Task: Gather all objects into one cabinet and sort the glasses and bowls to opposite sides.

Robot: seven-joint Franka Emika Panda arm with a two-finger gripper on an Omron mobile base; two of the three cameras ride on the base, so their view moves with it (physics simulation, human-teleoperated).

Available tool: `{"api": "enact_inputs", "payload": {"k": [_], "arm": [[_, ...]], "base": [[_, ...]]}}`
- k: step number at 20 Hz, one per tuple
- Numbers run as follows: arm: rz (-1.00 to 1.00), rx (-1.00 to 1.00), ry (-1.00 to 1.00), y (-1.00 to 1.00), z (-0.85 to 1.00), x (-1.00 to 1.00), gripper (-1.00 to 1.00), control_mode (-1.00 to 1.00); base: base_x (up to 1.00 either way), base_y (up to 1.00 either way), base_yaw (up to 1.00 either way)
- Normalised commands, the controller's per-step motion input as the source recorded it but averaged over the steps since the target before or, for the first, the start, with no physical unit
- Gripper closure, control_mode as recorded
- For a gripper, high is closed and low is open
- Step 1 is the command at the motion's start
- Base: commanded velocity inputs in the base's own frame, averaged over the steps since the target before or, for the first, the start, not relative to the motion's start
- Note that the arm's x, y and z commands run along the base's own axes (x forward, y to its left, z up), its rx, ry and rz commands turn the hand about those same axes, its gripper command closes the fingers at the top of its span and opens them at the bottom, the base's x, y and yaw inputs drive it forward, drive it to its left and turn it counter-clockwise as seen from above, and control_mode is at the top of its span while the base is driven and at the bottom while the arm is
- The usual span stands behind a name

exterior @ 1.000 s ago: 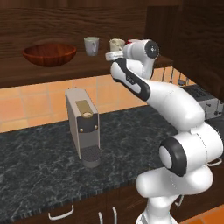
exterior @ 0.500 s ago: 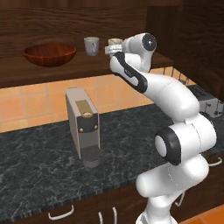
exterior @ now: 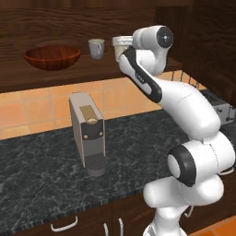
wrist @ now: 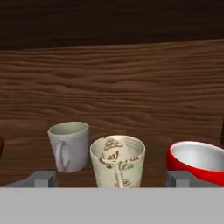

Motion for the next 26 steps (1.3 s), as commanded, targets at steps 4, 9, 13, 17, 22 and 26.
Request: {"api": "enact_inputs", "payload": {"k": [4,9,13,17,22,26], "arm": [[0.0,0.0,-0.22,0.17,-0.28,-1.0,-1.0,-1.0],[-0.01,0.0,-0.23,0.12,-0.19,-1.0,-1.0,-1.0],[0.0,0.0,-0.31,0.04,0.0,-1.0,-1.0,-1.0],[0.0,0.0,-0.26,0.08,-0.09,-1.0,-1.0,-1.0],[0.06,-0.01,0.14,0.31,-0.88,-1.0,-1.0,-1.0],[0.14,0.0,0.24,0.29,-0.69,-1.0,-1.0,-1.0]], "base": [[0.0,0.0,0.0],[0.0,0.0,0.0],[0.0,0.0,0.0],[0.0,0.0,0.0],[0.0,0.0,0.0],[0.0,0.0,0.0]]}}
